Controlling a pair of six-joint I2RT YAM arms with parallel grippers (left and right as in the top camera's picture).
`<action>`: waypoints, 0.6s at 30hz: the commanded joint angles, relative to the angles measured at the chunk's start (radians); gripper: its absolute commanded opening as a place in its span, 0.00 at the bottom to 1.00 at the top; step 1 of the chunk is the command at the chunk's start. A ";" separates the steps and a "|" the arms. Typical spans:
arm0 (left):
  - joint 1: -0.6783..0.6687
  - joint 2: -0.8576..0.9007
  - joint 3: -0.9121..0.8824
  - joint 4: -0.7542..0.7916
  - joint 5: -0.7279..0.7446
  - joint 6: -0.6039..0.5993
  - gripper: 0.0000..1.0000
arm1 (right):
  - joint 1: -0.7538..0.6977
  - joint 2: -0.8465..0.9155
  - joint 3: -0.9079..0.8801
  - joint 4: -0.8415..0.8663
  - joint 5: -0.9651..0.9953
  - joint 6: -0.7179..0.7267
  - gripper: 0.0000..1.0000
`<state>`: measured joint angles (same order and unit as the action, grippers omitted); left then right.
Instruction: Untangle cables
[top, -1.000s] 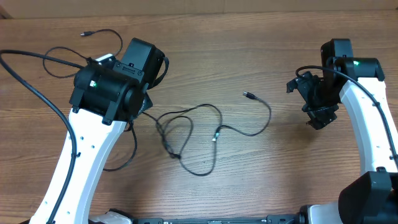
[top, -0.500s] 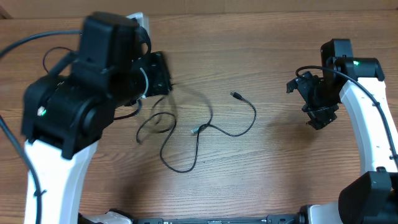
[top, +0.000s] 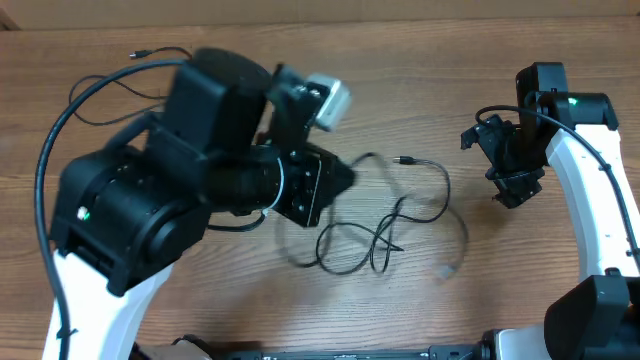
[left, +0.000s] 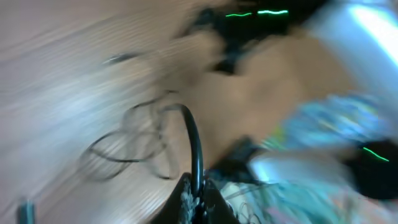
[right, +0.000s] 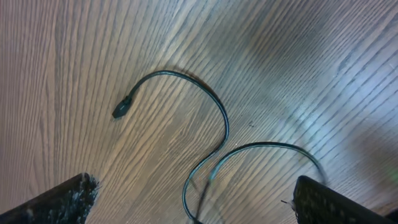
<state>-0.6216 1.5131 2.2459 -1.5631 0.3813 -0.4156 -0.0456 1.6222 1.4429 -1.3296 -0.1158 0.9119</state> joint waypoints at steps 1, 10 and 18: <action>-0.003 0.059 0.005 -0.085 -0.364 -0.204 0.04 | -0.002 -0.009 0.017 0.001 0.002 -0.004 1.00; 0.000 0.175 0.005 -0.126 -0.356 -0.217 0.04 | -0.002 -0.009 0.017 0.001 0.002 -0.004 1.00; 0.001 0.195 -0.037 -0.126 -0.578 -0.279 0.04 | -0.002 -0.009 0.017 0.001 0.002 -0.004 1.00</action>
<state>-0.6216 1.7050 2.2425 -1.6867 -0.0406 -0.6308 -0.0452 1.6222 1.4429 -1.3293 -0.1154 0.9123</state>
